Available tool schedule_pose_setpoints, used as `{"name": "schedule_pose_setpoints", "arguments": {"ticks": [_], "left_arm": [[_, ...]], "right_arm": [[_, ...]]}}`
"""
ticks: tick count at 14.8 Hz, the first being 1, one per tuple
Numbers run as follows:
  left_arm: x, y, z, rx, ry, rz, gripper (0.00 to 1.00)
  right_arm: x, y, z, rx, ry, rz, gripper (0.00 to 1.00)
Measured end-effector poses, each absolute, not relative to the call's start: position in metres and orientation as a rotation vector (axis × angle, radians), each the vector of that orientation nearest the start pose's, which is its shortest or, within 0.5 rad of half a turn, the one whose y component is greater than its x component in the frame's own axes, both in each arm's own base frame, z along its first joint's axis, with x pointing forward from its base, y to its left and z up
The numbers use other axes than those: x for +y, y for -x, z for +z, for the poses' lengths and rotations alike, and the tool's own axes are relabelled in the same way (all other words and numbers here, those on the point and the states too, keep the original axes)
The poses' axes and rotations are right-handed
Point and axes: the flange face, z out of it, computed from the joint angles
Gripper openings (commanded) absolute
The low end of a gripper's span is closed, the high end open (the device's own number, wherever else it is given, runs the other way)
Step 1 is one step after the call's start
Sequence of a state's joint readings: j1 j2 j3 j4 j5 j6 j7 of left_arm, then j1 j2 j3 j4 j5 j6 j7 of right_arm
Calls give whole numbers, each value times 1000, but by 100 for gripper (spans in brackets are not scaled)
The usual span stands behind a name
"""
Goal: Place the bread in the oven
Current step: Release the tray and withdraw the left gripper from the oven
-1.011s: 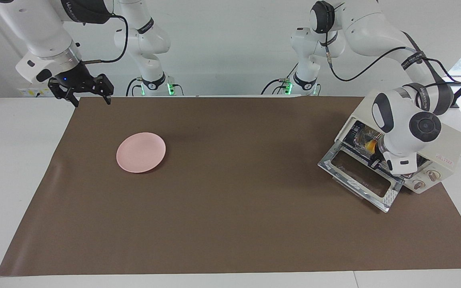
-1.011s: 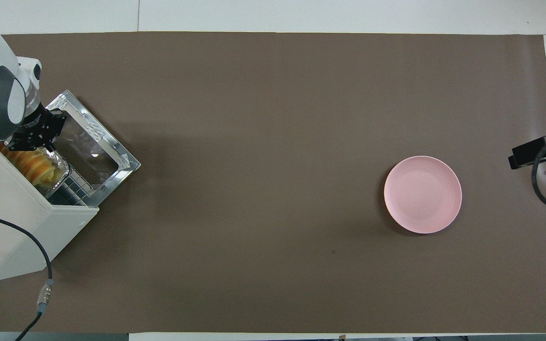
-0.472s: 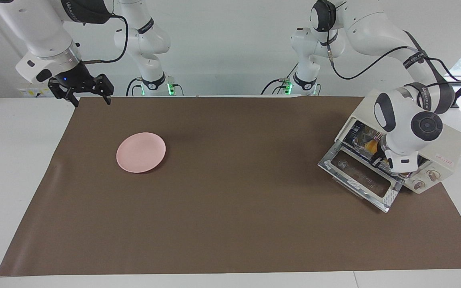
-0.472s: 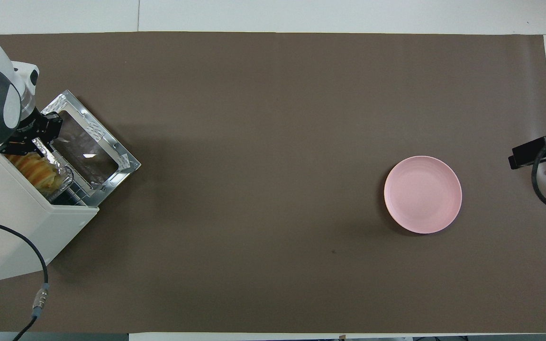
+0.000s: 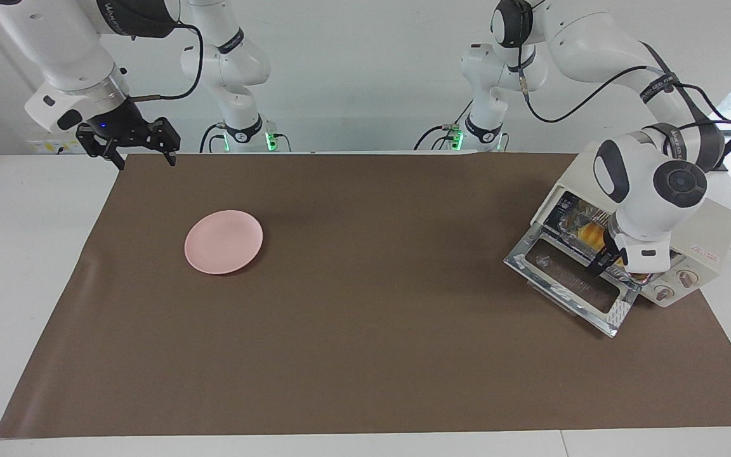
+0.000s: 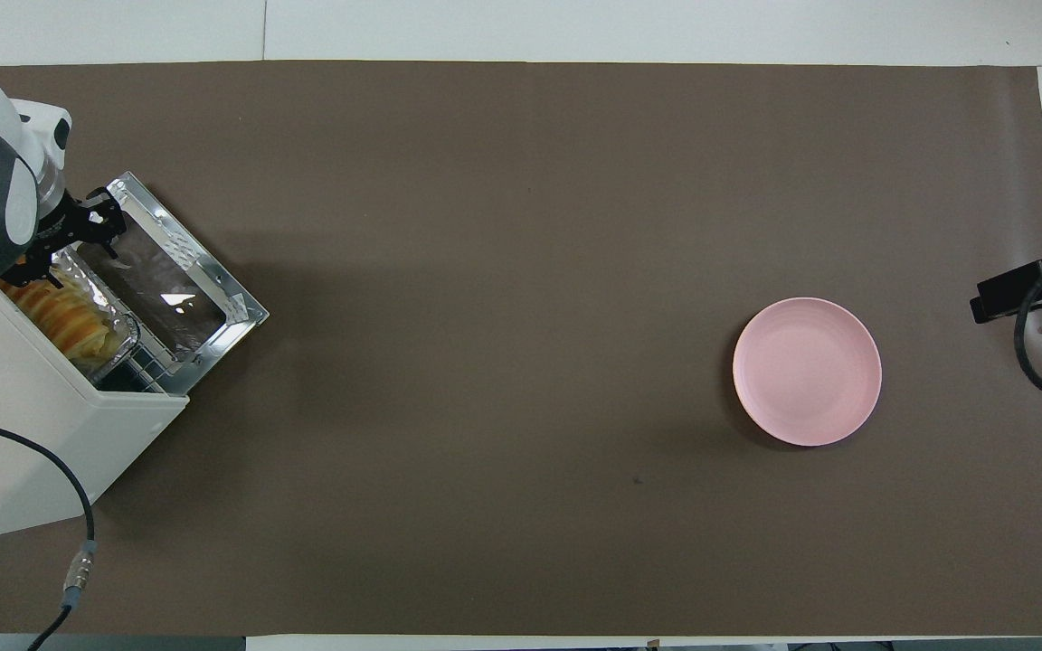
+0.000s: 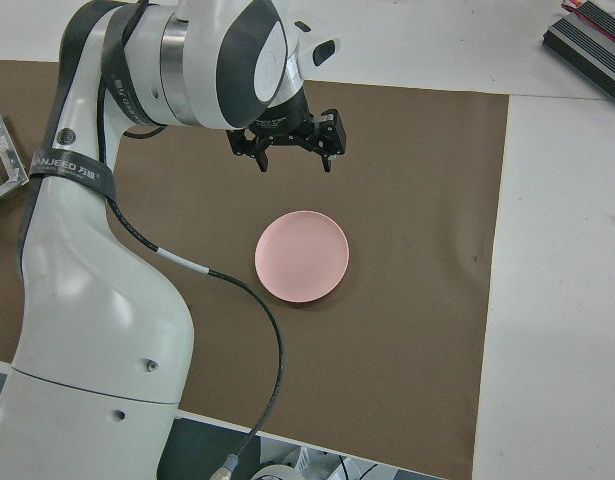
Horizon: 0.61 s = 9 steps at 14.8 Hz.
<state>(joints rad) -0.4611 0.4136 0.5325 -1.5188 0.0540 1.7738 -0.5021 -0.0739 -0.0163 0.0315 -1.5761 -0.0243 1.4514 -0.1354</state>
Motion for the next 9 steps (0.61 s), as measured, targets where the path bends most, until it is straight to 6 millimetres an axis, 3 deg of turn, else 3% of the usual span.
{"name": "schedule_pose_setpoints", "arguments": {"ticks": [4,9], "left_arm": [[-5,-643,511,-434,2883,150,100],[19,-593,569,-156,3024,245,100]], "right_arm": [[-25,-536,621,-144,3149,174,100],[-25,-536,621,-144,3149,174,100]]}}
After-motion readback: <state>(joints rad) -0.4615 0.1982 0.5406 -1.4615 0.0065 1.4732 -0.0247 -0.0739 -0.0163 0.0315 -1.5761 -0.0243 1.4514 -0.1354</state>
